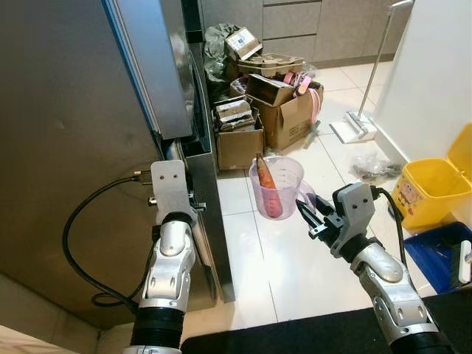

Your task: Restocking fridge

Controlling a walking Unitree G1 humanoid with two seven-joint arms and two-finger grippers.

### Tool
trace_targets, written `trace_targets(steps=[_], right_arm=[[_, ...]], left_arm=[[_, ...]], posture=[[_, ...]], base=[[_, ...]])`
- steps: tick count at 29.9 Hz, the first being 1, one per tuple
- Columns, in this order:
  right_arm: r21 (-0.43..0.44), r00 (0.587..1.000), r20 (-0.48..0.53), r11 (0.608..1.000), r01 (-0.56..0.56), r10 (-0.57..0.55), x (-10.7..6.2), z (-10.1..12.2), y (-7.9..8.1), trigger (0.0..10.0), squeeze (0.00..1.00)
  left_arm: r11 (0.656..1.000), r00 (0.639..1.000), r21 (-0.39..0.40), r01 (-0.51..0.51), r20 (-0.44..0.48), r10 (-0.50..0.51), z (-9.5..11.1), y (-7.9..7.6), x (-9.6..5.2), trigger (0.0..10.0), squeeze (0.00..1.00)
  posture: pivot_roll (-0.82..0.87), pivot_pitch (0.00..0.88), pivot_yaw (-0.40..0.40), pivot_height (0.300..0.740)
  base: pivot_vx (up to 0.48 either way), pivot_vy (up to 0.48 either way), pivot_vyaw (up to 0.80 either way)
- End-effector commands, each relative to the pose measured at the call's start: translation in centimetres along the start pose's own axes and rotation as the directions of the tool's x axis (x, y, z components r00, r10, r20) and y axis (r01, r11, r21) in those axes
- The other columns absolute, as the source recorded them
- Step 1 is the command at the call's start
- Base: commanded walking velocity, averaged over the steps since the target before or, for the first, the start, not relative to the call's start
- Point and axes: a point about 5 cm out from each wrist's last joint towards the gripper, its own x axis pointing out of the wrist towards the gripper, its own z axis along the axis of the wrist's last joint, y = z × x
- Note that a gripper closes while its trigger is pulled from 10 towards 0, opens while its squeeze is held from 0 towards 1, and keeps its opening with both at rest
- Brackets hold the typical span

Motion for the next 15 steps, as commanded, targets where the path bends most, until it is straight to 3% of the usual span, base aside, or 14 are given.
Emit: trace_targets(steps=[1,4,5,7,12,13,15], right_arm=[[-0.012,0.999,0.016,0.999,-0.035,0.035,0.1,0.5,0.5,10.0,0.0],[-0.015,0.999,0.015,0.999,-0.039,0.039,0.1,0.4,0.8,10.0,0.0],[-0.015,0.999,0.015,0.999,-0.039,0.039,0.1,0.4,0.8,10.0,0.0],[-0.008,0.999,0.017,0.999,-0.047,0.047,0.0,0.5,0.8,10.0,0.0],[-0.004,0.998,0.014,0.999,-0.053,0.053,0.0,0.6,0.8,10.0,0.0],[0.015,0.991,0.013,0.991,-0.13,0.13,-0.2,1.0,1.2,10.0,0.0],[0.018,0.984,0.014,0.984,-0.18,0.18,-0.4,1.3,1.5,10.0,0.0]], left_arm=[[0.992,0.991,-0.02,0.123,-0.047,-0.123,-0.7,-1.3,-0.4,10.0,0.0],[0.952,0.952,-0.044,0.302,-0.031,-0.304,-0.4,-3.5,-1.4,10.0,0.0],[0.952,0.952,-0.044,0.302,-0.031,-0.304,-0.4,-3.5,-1.4,10.0,0.0],[0.911,0.913,-0.076,0.406,-0.005,-0.408,0.0,-5.3,-2.5,10.0,0.0],[0.904,0.909,-0.108,0.414,-0.009,-0.418,0.0,-5.6,-2.6,10.0,0.0],[0.899,0.905,-0.12,0.421,-0.011,-0.425,0.0,-6.0,-2.6,10.0,0.0],[0.9,0.906,-0.121,0.419,-0.011,-0.423,0.0,-6.0,-2.6,10.0,0.0]], posture=[[-0.07,0.11,0.008,0.74],[-0.07,0.11,0.008,0.74],[-0.07,0.11,0.008,0.74],[-0.07,0.112,0.011,0.74],[-0.07,0.111,0.012,0.74],[-0.07,0.112,0.011,0.74],[-0.07,0.112,0.011,0.74]], base=[[0.0,0.0,0.0],[0.0,0.0,0.0],[0.0,0.0,0.0],[0.0,0.0,0.0],[0.0,0.0,0.0],[0.0,0.0,0.0],[0.0,0.0,0.0]])
